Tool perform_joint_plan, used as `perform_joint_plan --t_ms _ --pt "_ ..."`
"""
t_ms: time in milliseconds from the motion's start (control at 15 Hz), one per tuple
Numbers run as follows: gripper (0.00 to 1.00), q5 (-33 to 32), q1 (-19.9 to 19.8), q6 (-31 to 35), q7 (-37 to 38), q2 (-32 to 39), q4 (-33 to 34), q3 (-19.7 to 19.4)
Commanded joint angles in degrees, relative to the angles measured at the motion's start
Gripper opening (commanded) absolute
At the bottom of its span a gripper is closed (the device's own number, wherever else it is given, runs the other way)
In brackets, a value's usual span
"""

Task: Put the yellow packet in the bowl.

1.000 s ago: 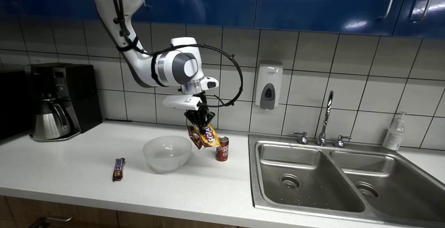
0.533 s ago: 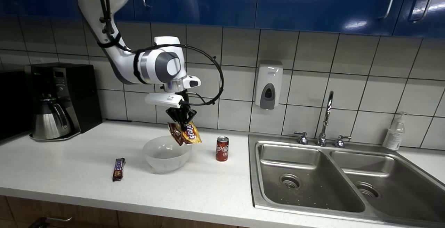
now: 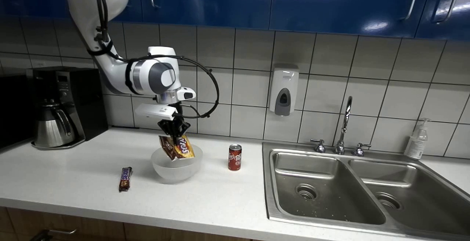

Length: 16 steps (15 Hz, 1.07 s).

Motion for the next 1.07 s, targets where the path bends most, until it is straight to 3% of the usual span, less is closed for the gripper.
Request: perform_joint_plan --t_ms 0,467,533,600,1000 --pt "0.00 0.5 0.6 -0.8 0.4 2.3 0.4 0.2" --pt "0.00 0.3 0.9 -0.9 0.3 7.6 1.1 -0.2" --pt "0.26 0.4 0.9 -1.0 0.3 7.8 1.2 -0.2" --pt "0.27 0.3 0.9 -1.1 0.4 8.0 1.2 -0.4" --pt "0.70 0.2 0.8 -1.2 0.2 7.0 0.9 -0.8"
